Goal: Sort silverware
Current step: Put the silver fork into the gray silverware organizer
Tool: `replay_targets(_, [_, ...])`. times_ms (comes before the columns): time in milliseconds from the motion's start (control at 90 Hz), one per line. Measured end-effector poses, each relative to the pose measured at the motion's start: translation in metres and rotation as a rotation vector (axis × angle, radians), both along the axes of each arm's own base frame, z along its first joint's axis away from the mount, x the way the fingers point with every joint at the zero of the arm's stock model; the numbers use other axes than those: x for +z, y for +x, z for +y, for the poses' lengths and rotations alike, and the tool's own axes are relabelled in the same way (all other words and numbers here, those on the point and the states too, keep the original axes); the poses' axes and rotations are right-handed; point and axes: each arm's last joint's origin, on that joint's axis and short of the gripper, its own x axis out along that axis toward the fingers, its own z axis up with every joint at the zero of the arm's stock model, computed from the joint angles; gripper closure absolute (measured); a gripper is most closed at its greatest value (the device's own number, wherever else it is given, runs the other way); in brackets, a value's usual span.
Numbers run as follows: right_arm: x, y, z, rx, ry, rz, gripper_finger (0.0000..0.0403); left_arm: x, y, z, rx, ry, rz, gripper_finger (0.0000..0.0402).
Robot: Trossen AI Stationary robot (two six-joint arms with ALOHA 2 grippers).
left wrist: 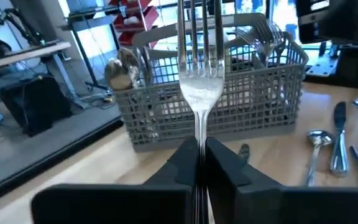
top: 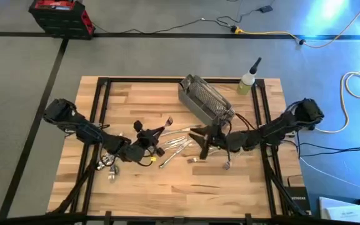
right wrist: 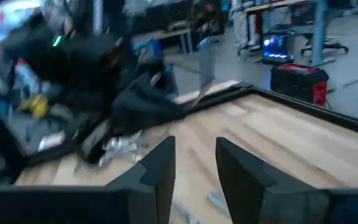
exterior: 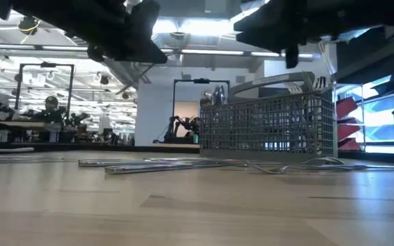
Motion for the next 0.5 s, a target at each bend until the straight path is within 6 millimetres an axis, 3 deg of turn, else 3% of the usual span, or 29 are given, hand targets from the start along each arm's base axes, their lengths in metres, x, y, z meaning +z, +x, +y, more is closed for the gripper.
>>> replay_targets(256, [-0.005, 0.037, -0.003, -0.061, 0.052, 0.006, 0.0304, -0.003, 0.011, 0.005, 0.005, -0.046, -0.088, 0.0398])
replay_targets(500, [-0.003, 0.069, -0.005, -0.125, -0.048, 0.024, 0.0304, -0.004, 0.013, 0.008, -0.023, -0.105, -0.128, 0.0398])
